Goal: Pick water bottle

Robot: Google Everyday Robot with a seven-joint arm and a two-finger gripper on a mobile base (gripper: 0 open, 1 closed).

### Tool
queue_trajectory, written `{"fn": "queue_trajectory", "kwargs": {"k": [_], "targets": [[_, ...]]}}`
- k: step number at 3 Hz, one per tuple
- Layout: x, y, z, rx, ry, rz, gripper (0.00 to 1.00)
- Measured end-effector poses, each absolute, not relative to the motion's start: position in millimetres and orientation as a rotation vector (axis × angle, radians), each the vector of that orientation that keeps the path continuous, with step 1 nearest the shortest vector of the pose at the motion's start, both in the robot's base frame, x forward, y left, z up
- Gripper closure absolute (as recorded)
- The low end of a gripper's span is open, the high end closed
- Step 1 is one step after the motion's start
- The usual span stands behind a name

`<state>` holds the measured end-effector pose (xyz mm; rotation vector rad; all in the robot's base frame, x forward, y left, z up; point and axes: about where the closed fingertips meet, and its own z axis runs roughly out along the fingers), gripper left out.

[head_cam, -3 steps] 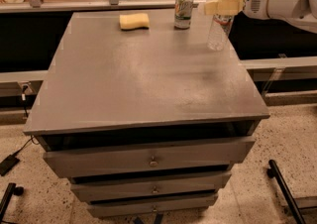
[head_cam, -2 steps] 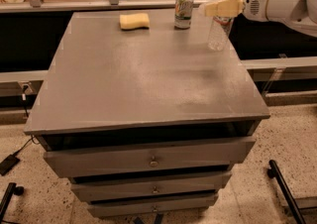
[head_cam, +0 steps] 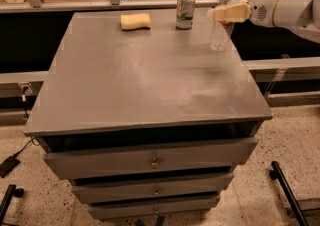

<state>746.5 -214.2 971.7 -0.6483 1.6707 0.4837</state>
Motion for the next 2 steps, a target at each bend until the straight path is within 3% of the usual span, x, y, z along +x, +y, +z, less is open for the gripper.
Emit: {"fn": "queue_trajectory", "kwargs": {"k": [2], "targets": [[752.5, -205.2, 922.8, -0.656, 1.634, 0.501, 0.0]]}}
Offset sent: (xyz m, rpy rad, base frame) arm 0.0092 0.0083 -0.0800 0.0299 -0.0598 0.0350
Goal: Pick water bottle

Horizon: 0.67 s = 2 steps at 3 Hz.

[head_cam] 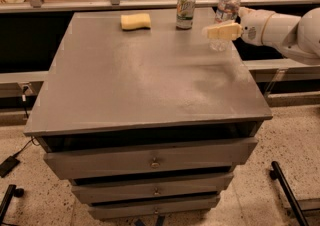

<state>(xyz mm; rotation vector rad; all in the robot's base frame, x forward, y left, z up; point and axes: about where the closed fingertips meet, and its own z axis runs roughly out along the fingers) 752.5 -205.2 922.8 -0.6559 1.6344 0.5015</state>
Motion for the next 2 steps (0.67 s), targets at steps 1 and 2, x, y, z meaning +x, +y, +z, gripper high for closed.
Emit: {"fn": "queue_trajectory", "kwargs": {"k": [1, 2], "targets": [[753.3, -201.1, 921.3, -0.664, 1.629, 0.504, 0.15], [753.9, -197.9, 920.7, -0.667, 1.629, 0.508, 0.39]]}}
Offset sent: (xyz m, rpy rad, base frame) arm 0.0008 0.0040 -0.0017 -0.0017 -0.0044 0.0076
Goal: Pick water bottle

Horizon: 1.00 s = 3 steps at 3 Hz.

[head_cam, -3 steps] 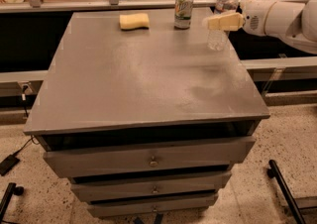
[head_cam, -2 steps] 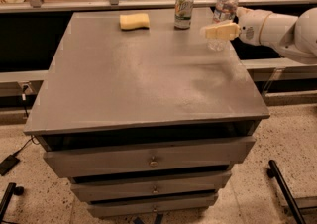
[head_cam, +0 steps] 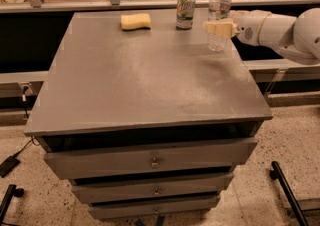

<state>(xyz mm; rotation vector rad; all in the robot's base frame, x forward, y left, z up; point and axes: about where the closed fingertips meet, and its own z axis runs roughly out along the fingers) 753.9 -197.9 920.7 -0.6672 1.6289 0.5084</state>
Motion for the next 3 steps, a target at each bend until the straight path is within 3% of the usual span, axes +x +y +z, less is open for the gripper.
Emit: {"fn": "queue_trajectory", "kwargs": {"k": [2, 3], "targets": [[753.6, -184.7, 943.6, -0.614, 1.579, 0.597, 0.85], [748.7, -150.6, 988.6, -0.567, 1.485, 0.753, 1.0]]}}
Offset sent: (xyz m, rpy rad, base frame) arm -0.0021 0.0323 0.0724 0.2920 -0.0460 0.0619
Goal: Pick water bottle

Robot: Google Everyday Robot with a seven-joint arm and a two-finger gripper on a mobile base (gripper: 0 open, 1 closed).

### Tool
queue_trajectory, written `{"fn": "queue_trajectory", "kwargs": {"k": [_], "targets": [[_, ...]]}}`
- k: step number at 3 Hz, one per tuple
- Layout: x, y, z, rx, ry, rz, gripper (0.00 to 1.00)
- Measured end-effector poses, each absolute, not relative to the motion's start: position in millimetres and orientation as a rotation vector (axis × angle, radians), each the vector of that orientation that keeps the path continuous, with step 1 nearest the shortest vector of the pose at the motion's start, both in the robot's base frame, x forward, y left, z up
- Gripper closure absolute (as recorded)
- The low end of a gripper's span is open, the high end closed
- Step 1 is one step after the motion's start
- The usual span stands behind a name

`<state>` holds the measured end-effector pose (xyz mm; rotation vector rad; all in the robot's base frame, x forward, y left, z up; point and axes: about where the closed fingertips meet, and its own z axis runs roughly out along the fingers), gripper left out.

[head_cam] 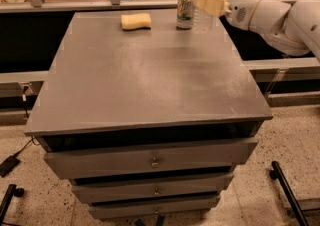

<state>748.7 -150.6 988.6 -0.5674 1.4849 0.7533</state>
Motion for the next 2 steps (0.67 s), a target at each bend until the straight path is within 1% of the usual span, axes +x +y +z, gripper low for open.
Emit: {"fn": "queue_trajectory", "kwargs": {"k": [1, 2], "targets": [[734.8, -113.4, 1033.8, -0.553, 1.412, 0.916, 1.0], [731.1, -105.1, 1043.5, -0.549, 1.397, 0.957, 1.0]]}}
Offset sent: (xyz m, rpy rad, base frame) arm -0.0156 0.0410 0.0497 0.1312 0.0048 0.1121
